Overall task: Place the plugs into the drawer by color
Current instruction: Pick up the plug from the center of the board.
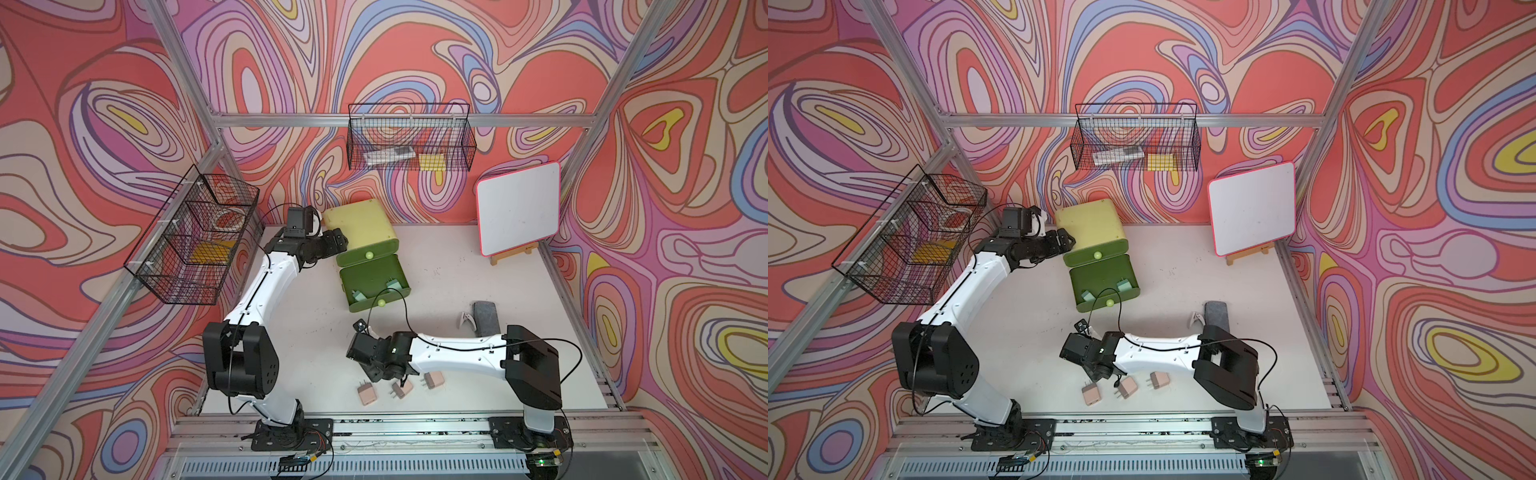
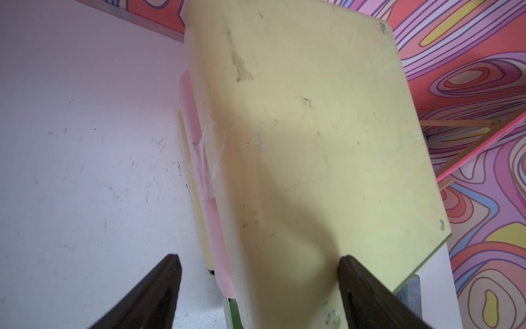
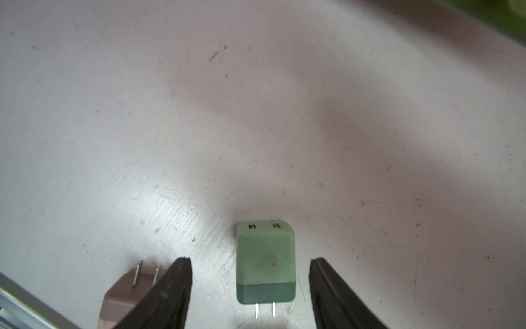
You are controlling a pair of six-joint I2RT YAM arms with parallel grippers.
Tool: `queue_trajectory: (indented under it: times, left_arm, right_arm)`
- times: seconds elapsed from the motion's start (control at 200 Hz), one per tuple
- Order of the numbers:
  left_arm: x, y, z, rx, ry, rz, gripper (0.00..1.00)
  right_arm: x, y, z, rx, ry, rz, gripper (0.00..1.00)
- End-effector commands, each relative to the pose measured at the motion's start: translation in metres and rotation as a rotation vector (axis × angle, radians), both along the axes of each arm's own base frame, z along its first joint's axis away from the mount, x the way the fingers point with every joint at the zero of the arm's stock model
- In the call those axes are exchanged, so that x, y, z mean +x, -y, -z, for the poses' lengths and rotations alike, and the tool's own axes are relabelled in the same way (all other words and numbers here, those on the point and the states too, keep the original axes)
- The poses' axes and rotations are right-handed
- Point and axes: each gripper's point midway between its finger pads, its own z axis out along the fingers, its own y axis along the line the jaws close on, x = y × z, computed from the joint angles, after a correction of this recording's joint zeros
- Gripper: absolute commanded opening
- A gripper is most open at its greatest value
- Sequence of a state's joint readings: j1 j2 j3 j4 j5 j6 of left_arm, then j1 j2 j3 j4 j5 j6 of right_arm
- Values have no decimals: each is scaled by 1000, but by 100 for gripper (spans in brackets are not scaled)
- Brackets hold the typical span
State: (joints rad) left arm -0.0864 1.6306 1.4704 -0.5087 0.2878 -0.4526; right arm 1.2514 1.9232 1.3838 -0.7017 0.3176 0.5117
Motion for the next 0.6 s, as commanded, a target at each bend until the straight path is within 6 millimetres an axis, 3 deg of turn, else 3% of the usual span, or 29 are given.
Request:
queue_trajectory:
  times: [0.0, 0.19, 0.345, 0.596]
  left_arm:
    - [-8, 2, 0, 2, -8, 9, 86]
    - [-7, 2, 1, -1, -11, 11, 86]
    - [-7, 2, 2, -1, -12, 10, 86]
    - [-5, 3, 4, -3, -17, 11, 86]
  right_arm:
    - [0, 7, 15, -31, -13, 17, 70]
    - [-1, 10, 33, -22, -60, 19, 69]
    - [-1, 12, 46, -23, -83, 23, 62]
    - [6, 15, 36, -20, -51, 32, 46]
